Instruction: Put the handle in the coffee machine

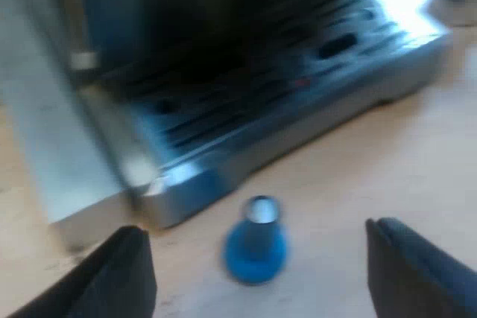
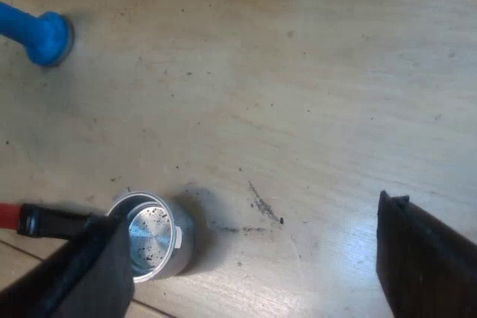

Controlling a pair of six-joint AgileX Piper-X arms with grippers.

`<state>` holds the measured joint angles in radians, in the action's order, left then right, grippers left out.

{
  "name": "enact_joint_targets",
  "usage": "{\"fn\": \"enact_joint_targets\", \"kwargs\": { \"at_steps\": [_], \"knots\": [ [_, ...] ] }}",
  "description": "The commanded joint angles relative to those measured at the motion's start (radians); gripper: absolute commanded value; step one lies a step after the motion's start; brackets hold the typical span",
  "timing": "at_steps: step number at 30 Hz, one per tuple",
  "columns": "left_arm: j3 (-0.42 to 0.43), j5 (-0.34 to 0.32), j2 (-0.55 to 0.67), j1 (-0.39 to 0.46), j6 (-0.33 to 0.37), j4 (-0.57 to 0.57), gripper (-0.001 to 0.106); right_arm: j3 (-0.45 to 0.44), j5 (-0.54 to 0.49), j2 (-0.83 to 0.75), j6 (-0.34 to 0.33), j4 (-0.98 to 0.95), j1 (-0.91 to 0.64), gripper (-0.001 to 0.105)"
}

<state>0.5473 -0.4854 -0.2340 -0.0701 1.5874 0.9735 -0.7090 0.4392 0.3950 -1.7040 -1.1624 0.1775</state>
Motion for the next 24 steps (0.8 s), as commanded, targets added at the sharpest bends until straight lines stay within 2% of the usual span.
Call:
{"fn": "enact_joint_targets", "kwargs": {
  "at_steps": [1,3,5,7,11,12,13,15,20,23,24],
  "knots": [
    [0.008,-0.059,-0.024,-0.006,0.002,0.003,0.075,-0.015,0.015,-0.002,0.003,-0.039,0.003,0.078],
    [0.008,-0.082,-0.045,-0.006,0.002,0.003,0.077,-0.022,0.014,-0.002,0.003,-0.053,0.003,0.078],
    [0.008,-0.133,-0.067,-0.006,-0.001,0.003,0.077,-0.032,0.014,0.0,0.003,-0.066,0.003,0.078],
    [0.008,-0.222,-0.105,-0.006,-0.022,0.003,0.077,-0.046,0.014,0.011,0.003,-0.091,0.003,0.078],
    [0.008,-0.246,-0.13,-0.006,-0.047,0.003,0.077,-0.059,0.014,0.045,-0.002,-0.103,0.003,0.078],
    [0.008,-0.282,-0.183,-0.006,-0.118,0.003,0.077,-0.067,0.014,0.075,-0.004,-0.097,0.003,0.078],
    [0.013,-0.297,-0.208,-0.006,-0.135,0.003,0.077,-0.077,0.014,0.107,-0.018,-0.097,0.003,0.078],
    [0.021,-0.304,-0.238,-0.019,-0.154,0.003,0.077,-0.098,0.017,0.151,-0.043,-0.1,0.01,0.078],
    [0.052,-0.304,-0.296,-0.13,-0.247,0.003,0.077,-0.153,0.006,0.261,-0.074,-0.1,0.115,0.078],
    [0.064,-0.304,-0.323,-0.189,-0.265,0.002,0.077,-0.177,-0.058,0.32,-0.02,-0.097,0.229,0.078],
    [0.064,-0.304,-0.327,-0.205,-0.275,0.001,0.077,-0.182,-0.084,0.343,0.025,-0.089,0.284,0.078]
  ]
}}
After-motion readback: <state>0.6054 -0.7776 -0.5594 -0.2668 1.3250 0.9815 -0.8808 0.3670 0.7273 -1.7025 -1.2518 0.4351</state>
